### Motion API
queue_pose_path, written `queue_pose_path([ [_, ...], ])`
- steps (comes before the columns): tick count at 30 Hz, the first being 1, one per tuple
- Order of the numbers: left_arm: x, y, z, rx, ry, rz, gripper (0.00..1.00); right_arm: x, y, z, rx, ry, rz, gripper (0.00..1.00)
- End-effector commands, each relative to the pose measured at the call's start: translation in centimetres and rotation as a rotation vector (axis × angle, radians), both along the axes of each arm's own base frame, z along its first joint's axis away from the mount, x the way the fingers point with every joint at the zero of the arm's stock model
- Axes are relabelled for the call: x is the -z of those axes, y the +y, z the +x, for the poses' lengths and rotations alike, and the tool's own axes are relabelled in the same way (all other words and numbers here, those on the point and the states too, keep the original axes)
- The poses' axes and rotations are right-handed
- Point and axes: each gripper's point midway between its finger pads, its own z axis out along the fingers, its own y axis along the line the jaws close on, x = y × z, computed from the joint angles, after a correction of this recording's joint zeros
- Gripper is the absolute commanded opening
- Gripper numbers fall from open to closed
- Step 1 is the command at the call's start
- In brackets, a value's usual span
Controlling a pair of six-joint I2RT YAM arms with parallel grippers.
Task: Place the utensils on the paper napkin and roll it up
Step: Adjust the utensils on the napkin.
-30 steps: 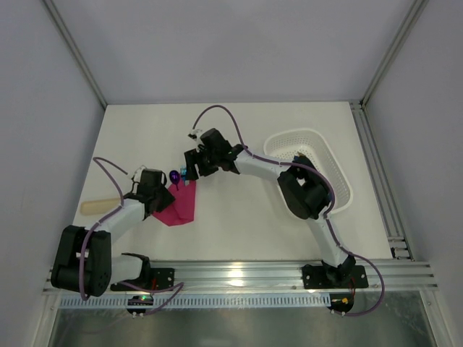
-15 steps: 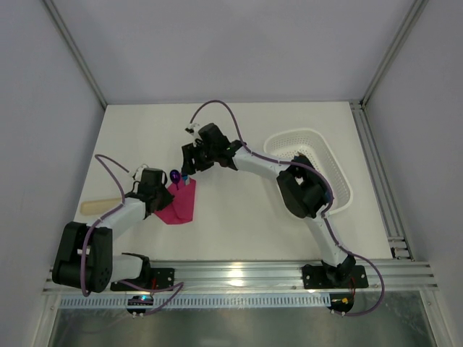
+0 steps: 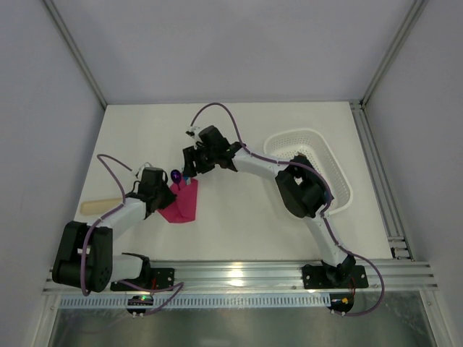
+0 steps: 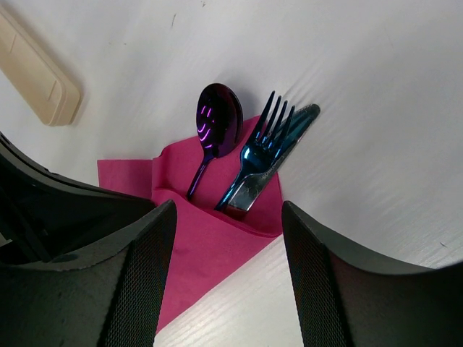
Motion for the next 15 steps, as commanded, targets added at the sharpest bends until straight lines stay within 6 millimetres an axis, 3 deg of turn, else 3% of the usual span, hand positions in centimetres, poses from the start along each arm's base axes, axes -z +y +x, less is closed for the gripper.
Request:
queue_pose_path([
  [1,-0.5,-1.2,0.8,0.058,-0.040,-0.019,0.00,-2.3,0.3,0.3,-0.013,-0.039,0.047,0.63],
  [9,-0.9,-0.7,0.2,0.030,-0.041,-0.006,0.01,-3.8,2.5,-0.2,-0.105,-0.034,0.136,0.56],
  [15,-1.1,-0.1,-0.1,0.009,-0.028,0.021,0.03,-3.1,4.2,-0.6,-0.141,-0.005,0.157,0.53],
])
